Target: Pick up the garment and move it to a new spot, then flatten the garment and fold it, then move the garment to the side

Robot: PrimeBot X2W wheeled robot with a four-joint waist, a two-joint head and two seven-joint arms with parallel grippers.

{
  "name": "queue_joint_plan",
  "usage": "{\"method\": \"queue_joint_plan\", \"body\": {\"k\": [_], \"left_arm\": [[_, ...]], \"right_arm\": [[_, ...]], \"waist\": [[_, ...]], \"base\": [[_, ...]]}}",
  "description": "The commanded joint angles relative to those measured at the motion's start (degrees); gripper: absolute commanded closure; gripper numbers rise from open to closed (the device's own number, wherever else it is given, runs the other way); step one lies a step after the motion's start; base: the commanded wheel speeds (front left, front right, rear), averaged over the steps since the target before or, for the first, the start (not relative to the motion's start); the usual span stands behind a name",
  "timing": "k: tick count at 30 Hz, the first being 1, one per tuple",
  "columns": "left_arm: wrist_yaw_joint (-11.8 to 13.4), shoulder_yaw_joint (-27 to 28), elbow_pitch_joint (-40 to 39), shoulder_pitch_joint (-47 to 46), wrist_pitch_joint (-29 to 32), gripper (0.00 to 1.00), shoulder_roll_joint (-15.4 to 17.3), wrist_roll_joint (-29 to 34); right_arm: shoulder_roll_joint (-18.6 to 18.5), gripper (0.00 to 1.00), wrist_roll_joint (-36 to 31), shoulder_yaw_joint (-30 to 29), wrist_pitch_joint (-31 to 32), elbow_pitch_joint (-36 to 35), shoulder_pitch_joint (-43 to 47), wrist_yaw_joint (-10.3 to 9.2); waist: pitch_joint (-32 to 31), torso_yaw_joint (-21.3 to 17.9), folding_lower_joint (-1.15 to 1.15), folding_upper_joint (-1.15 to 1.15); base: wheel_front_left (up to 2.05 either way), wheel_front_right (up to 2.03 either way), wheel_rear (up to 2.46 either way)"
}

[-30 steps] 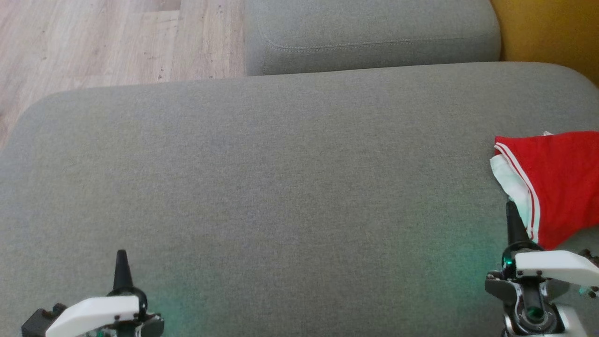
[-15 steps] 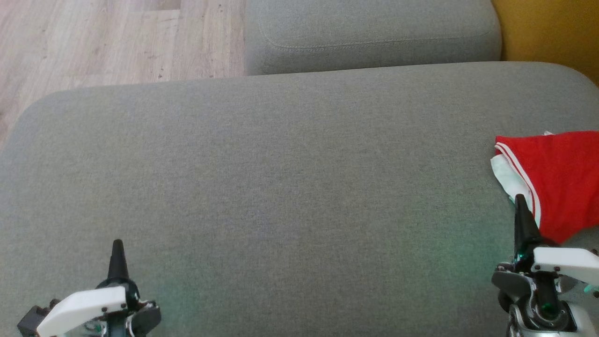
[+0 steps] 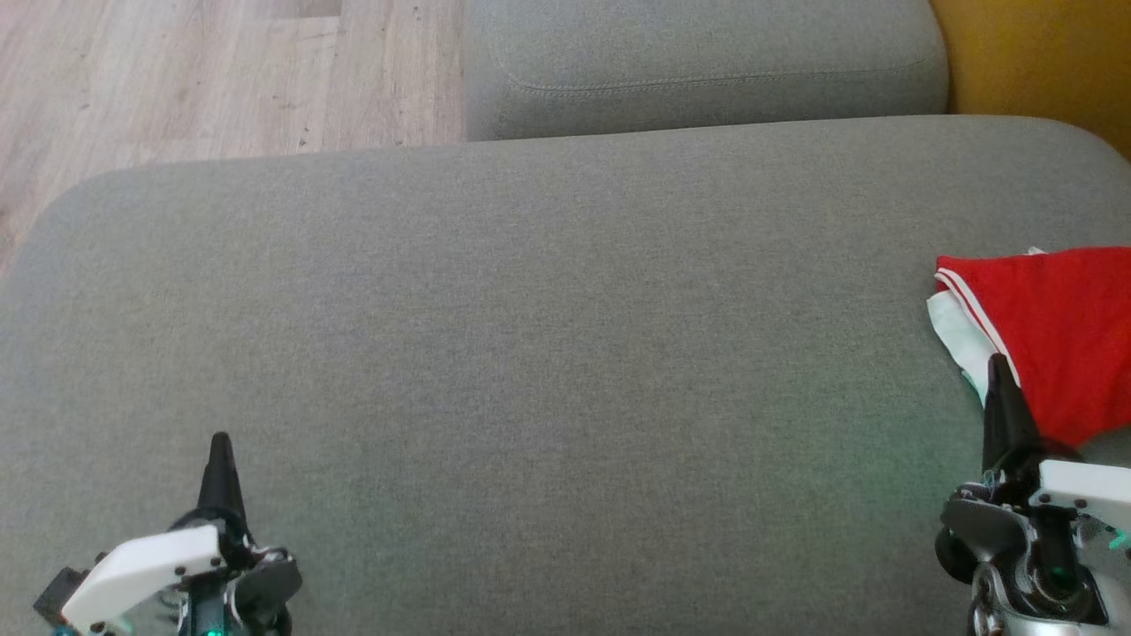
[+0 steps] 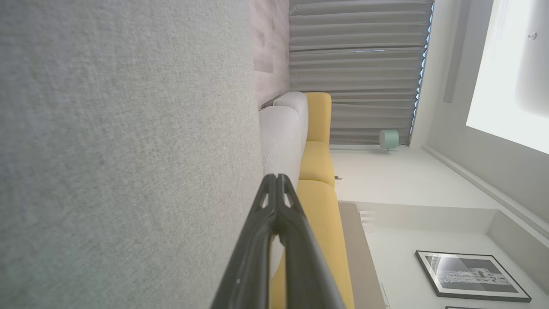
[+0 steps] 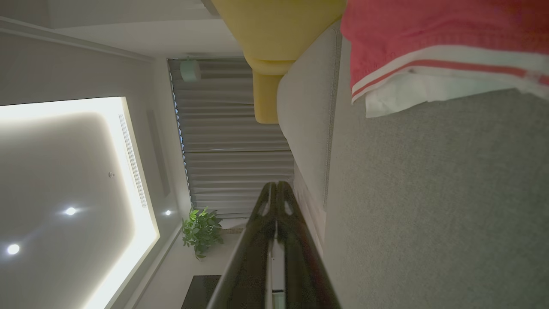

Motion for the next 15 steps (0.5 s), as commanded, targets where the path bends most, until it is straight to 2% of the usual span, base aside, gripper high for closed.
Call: {"method": "queue_joint_plan", "body": {"k": [1,15], "left_arm": [[-0.4,2.3,-2.2,-3.0,0.4,1.00,0.5,-0.3],[-0.4,2.3,-2.2,-3.0,0.4,1.00,0.5,-0.3]], "right_arm": [[-0.3,1.00,0.4,1.2,0.4,-2.4,-1.1,-0.03],[-0.3,1.00,0.4,1.2,0.4,-2.4,-1.1,-0.03]], "waist": [[0.0,0.0,0.00,0.00],[0.0,0.0,0.00,0.00]], "base": [[0.00,0.00,0.00],[0.00,0.00,0.00]]}}
